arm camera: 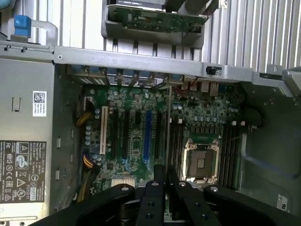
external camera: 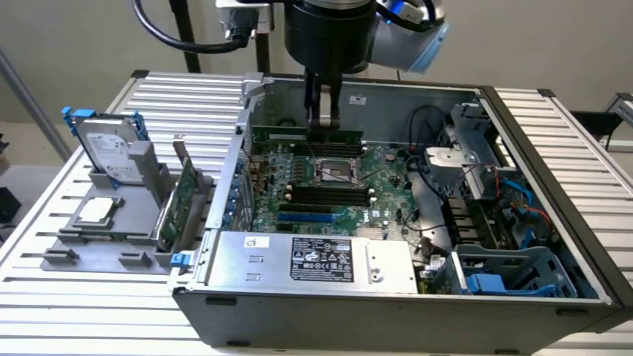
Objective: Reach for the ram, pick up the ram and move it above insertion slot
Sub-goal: 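Pick up the ram and move it above insertion slot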
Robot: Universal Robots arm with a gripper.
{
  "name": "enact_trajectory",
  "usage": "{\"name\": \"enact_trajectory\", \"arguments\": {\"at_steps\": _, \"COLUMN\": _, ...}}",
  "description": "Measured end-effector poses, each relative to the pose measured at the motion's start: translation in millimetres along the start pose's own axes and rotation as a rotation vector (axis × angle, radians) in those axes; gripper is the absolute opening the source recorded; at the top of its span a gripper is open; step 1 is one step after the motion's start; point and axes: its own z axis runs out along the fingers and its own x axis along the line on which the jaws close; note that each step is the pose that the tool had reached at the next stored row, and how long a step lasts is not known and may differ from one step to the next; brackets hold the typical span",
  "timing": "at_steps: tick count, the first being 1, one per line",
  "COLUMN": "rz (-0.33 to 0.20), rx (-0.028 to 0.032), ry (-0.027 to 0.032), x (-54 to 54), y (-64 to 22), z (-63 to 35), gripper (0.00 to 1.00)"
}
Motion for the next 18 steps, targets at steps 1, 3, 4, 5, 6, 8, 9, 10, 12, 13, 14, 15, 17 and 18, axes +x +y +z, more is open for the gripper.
{"name": "enact_trajectory", "arguments": {"at_steps": 1, "rz": 0.0, "rx": 0.0001, "ry": 0.0029, "x": -0.8, "y": -4.2, "z": 0.6, "gripper": 0.14}}
{"name": "enact_trajectory", "arguments": {"at_steps": 3, "rz": 0.002, "rx": 0.0004, "ry": 0.0098, "x": -2.0, "y": -11.4, "z": 1.8, "gripper": 0.14}}
{"name": "enact_trajectory", "arguments": {"at_steps": 4, "rz": 0.003, "rx": 0.0006, "ry": 0.0132, "x": -2.5, "y": -14.8, "z": 2.4, "gripper": 0.14}}
{"name": "enact_trajectory", "arguments": {"at_steps": 5, "rz": 0.004, "rx": 0.0009, "ry": 0.0169, "x": -3.2, "y": -18.1, "z": 3.1, "gripper": 0.14}}
{"name": "enact_trajectory", "arguments": {"at_steps": 6, "rz": 0.004, "rx": 0.0011, "ry": 0.0205, "x": -3.9, "y": -21.4, "z": 3.5, "gripper": 0.14}}
{"name": "enact_trajectory", "arguments": {"at_steps": 8, "rz": 0.006, "rx": 0.0017, "ry": 0.0258, "x": -5.1, "y": -28.3, "z": 4.4, "gripper": 0.14}}
{"name": "enact_trajectory", "arguments": {"at_steps": 9, "rz": 0.007, "rx": 0.002, "ry": 0.0279, "x": -5.6, "y": -31.3, "z": 4.7, "gripper": 0.14}}
{"name": "enact_trajectory", "arguments": {"at_steps": 10, "rz": 0.008, "rx": 0.0021, "ry": 0.0292, "x": -6.2, "y": -33.7, "z": 5.0, "gripper": 0.14}}
{"name": "enact_trajectory", "arguments": {"at_steps": 12, "rz": 0.009, "rx": 0.0022, "ry": 0.0294, "x": -6.9, "y": -36.2, "z": 5.4, "gripper": 0.14}}
{"name": "enact_trajectory", "arguments": {"at_steps": 13, "rz": 0.009, "rx": 0.0023, "ry": 0.0295, "x": -7.2, "y": -36.4, "z": 5.5, "gripper": 0.14}}
{"name": "enact_trajectory", "arguments": {"at_steps": 14, "rz": 0.009, "rx": 0.0024, "ry": 0.0295, "x": -7.2, "y": -36.4, "z": 5.5, "gripper": 0.14}}
{"name": "enact_trajectory", "arguments": {"at_steps": 15, "rz": 0.009, "rx": 0.0024, "ry": 0.0295, "x": -7.3, "y": -36.5, "z": 5.5, "gripper": 0.14}}
{"name": "enact_trajectory", "arguments": {"at_steps": 17, "rz": 0.009, "rx": 0.0024, "ry": 0.0295, "x": -7.3, "y": -36.5, "z": 5.5, "gripper": 0.14}}
{"name": "enact_trajectory", "arguments": {"at_steps": 18, "rz": 0.009, "rx": 0.0024, "ry": 0.0295, "x": -7.3, "y": -36.5, "z": 5.5, "gripper": 0.14}}
